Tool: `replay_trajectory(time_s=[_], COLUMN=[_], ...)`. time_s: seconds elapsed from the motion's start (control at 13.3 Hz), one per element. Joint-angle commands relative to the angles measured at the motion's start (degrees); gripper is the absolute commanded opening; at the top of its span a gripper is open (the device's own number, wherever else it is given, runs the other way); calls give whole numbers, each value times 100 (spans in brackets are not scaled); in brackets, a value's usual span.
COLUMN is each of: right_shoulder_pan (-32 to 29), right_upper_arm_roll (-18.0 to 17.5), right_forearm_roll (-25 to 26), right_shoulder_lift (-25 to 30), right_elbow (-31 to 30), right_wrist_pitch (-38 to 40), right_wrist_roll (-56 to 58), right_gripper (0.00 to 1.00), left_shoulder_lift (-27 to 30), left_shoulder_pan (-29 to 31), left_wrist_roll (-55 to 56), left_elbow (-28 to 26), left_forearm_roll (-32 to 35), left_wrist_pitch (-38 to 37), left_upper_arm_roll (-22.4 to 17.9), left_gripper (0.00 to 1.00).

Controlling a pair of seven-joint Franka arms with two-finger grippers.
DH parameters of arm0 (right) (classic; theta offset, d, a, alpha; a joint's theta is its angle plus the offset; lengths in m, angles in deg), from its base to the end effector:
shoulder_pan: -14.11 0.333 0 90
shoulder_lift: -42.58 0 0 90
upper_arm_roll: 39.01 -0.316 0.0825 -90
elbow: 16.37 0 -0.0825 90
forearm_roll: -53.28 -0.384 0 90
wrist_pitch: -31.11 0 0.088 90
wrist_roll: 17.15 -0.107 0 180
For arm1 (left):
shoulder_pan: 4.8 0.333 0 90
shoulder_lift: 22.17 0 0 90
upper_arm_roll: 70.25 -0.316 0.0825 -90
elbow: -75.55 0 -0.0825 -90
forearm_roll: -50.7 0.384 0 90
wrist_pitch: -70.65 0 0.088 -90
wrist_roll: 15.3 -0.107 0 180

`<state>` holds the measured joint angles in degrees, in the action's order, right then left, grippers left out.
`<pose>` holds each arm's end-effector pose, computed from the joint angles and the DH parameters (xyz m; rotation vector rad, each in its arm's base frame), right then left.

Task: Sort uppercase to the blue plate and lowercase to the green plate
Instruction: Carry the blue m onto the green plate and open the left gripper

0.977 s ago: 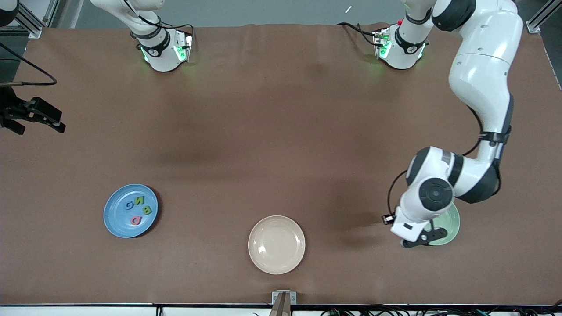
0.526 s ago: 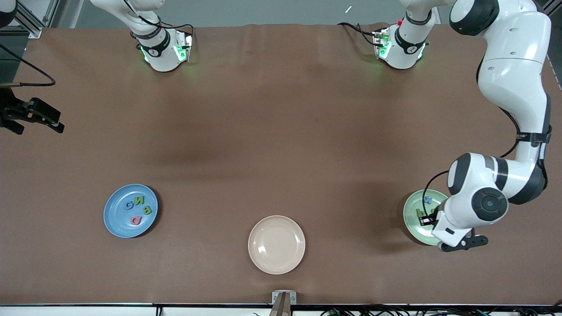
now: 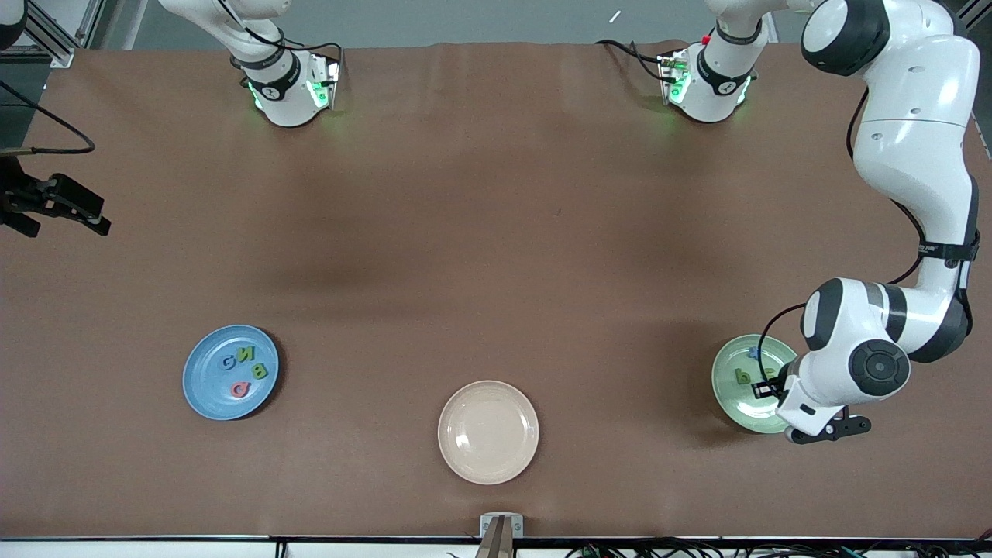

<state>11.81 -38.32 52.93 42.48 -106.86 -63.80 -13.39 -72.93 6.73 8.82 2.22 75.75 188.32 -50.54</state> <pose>0.5630 -0.0288 0.6273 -3.1376 -0.0206 -0.1187 0.7426 -0.0204 0.2297 -3.0064 -0.2602 0.0370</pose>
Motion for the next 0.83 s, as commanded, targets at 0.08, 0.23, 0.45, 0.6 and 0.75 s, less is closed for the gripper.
replay_trajectory(time_s=[0.08,0.23,0.45,0.6,0.75], right_shoulder_pan=[72,81,81,81,81], right_upper_arm_roll=[46,37,28,28,28], right_forearm_roll=[69,69,69,69,69], right_shoulder_lift=[160,160,169,169,169], right_elbow=[-162,-162,-162,-162,-162], right_wrist_pitch=[-37,-37,-45,-54,-46], right_wrist_roll=[-95,-95,-95,-95,-95], right_gripper=[100,100,100,100,100], left_shoulder_lift=[-93,-66,179,407,793], left_shoulder_pan=[-46,-46,-46,-11,111], left_wrist_roll=[-83,-57,-39,-57,-109], left_elbow=[-6,-6,3,-6,-6], left_forearm_roll=[43,314,412,404,342], left_wrist_pitch=[361,362,266,151,-85], left_upper_arm_roll=[-81,-99,-56,32,242], left_gripper=[13,93,100,100,100])
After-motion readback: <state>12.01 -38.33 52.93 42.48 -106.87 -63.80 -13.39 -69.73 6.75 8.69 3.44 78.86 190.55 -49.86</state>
